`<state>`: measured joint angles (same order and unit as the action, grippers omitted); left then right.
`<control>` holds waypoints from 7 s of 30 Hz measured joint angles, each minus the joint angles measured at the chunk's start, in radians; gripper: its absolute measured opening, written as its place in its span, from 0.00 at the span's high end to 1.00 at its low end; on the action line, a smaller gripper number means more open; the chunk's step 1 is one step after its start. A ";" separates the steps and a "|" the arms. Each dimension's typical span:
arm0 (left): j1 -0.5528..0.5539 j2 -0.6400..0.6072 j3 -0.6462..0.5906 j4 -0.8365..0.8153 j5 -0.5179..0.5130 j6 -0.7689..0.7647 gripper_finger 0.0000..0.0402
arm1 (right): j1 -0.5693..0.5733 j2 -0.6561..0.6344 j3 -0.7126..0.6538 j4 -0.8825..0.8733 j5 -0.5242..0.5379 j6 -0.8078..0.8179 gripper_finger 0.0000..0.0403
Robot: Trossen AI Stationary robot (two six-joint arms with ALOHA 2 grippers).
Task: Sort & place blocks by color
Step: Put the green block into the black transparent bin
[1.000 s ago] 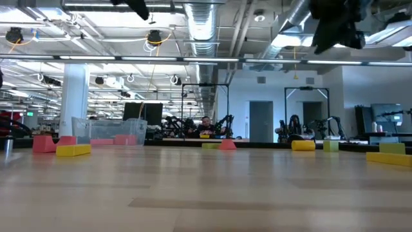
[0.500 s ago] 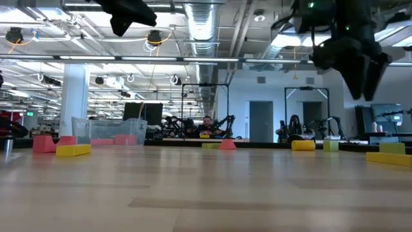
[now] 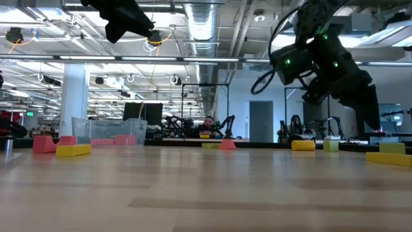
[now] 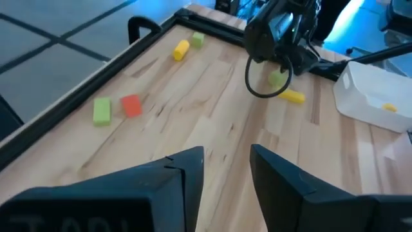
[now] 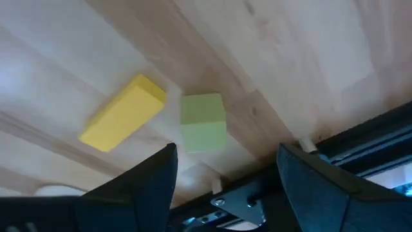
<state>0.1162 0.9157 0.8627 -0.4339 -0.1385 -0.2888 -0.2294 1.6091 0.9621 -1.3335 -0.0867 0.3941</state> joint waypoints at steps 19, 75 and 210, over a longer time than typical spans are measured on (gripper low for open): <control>0.000 0.000 0.000 -0.059 -0.005 -0.073 0.72 | 0.055 0.014 -0.212 0.284 -0.074 -0.002 0.29; 0.031 0.088 -0.488 1.046 0.110 -1.343 0.71 | 0.198 -0.200 0.030 1.508 0.036 -0.324 0.63; -0.817 0.372 -0.103 -0.315 0.525 -0.815 0.51 | 0.019 -0.172 0.138 1.115 -0.048 -0.297 0.39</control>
<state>-0.7010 1.2877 0.7601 -0.7491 0.3866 -1.1033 -0.2100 1.4376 1.1004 -0.2184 -0.1349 0.0975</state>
